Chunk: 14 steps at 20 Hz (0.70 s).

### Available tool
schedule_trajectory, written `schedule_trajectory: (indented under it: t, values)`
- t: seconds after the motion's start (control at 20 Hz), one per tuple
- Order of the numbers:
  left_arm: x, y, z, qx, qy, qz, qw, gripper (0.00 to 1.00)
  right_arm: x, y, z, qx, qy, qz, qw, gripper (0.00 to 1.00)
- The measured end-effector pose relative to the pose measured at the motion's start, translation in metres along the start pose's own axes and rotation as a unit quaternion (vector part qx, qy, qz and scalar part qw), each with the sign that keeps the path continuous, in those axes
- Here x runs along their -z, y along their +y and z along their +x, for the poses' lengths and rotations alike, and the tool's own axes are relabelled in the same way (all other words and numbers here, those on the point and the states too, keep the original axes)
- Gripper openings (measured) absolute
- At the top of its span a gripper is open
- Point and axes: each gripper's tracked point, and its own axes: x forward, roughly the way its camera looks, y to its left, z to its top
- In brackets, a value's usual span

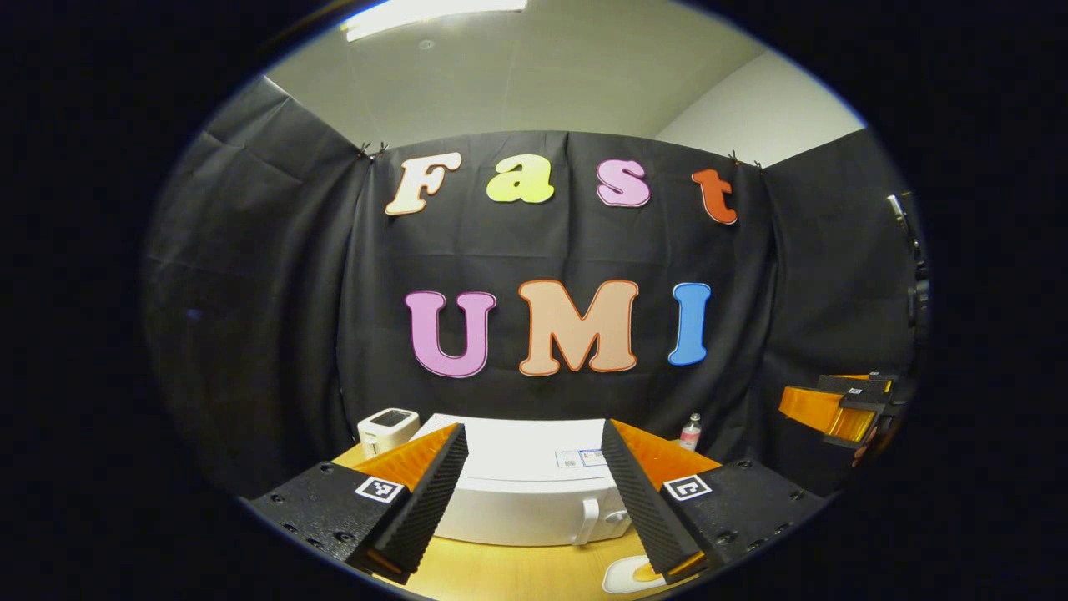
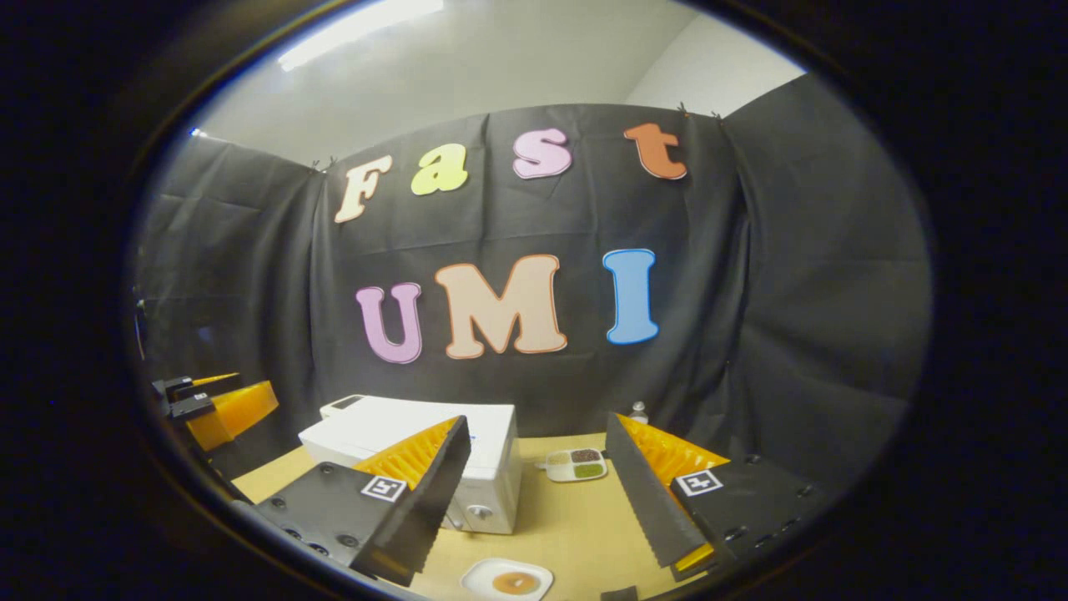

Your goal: Open the microwave oven with the left hand, put the food in, and close the microwave oven.

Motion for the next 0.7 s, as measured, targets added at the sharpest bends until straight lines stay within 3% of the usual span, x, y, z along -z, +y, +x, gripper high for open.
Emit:
schedule_trajectory:
  t: [0.4,0.7]
  values:
    - [0.056,-0.005,0.013,0.002,0.062,-0.003,0.998,0.98,0.010,-0.007,0.002,0.015,0.012,0.006,1.000,0.94]
    - [0.128,-0.021,0.022,0.024,0.130,-0.001,0.991,0.98,0.014,-0.017,-0.003,0.039,0.015,0.001,0.999,0.94]
